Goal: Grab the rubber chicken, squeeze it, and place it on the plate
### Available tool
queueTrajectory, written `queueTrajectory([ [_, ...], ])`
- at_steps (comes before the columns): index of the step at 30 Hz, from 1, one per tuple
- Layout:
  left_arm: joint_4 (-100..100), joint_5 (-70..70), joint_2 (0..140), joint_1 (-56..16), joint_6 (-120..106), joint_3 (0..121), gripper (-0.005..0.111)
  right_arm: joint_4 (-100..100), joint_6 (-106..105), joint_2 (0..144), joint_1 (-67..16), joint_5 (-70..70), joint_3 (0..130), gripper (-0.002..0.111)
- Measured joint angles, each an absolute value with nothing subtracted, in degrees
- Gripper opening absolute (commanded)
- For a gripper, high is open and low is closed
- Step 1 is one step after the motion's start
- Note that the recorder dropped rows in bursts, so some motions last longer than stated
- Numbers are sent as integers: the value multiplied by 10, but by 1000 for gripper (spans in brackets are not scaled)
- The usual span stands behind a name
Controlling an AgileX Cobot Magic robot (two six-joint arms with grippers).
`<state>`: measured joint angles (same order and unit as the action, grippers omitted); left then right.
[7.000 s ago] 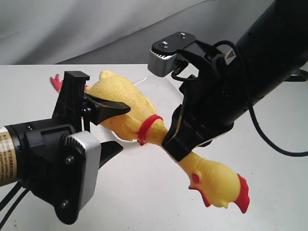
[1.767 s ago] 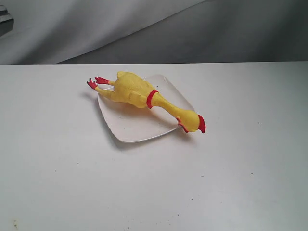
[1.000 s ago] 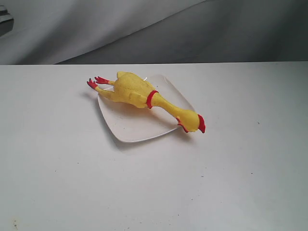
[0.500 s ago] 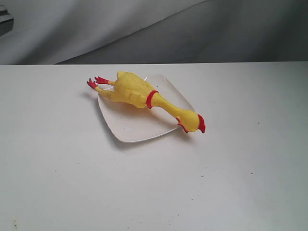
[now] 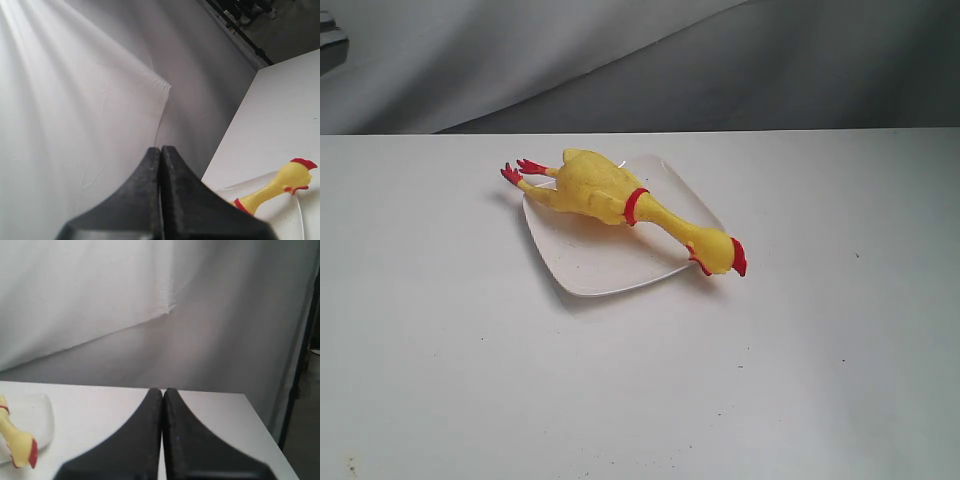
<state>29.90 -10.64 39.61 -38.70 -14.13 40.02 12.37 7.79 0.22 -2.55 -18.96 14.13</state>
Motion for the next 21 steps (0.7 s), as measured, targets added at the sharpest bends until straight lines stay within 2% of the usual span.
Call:
queueTrajectory([
  [7, 299, -106, 396, -387, -141, 400, 0, 106, 34, 2, 22, -139, 74, 0],
  [15, 299, -106, 396, -387, -141, 400, 0, 68, 28, 2, 24, -94, 11, 0],
  [21, 299, -106, 396, -387, -141, 400, 0, 34, 19, 2, 24, -115, 2, 0],
])
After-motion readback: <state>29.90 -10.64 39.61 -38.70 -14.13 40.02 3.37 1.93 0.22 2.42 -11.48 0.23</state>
